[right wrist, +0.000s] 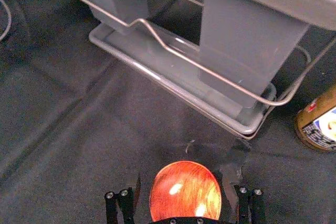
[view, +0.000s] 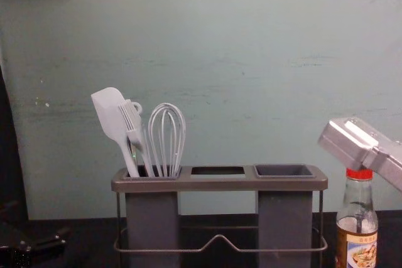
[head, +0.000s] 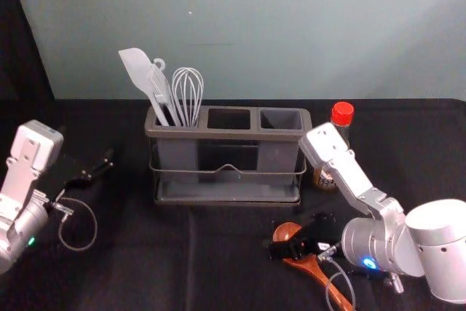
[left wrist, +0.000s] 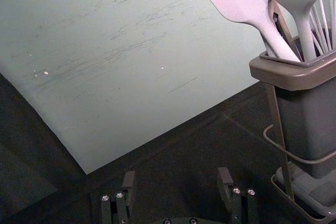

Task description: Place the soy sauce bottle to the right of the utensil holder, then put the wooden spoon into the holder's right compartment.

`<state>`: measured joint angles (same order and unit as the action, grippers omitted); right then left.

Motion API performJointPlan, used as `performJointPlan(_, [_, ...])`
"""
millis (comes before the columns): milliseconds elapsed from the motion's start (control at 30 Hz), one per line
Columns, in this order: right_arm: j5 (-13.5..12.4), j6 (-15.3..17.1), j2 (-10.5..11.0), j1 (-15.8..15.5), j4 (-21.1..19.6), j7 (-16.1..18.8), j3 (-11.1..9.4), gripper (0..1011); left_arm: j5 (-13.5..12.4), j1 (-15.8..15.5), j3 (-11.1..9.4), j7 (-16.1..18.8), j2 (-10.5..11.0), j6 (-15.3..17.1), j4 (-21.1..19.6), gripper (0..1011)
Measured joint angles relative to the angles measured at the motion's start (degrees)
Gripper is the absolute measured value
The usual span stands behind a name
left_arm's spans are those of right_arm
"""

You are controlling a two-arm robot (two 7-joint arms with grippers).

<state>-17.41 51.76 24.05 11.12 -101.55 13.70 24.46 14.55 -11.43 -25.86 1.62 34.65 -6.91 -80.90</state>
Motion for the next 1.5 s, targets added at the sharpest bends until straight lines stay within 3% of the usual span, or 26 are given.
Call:
performJointPlan(367, [2.4,-0.3,0.6,0.8,1.2,1.9,1.4,1002,0.0,0.0,0.0,0.0,0.0,0.0,0.0,1011])
performJointPlan(1500, [6.6,-1.2,-1.1,0.6,3.4,4.6,0.3,1003,0.0,0.0,0.0,0.0,0.0,0.0,0.0,1012])
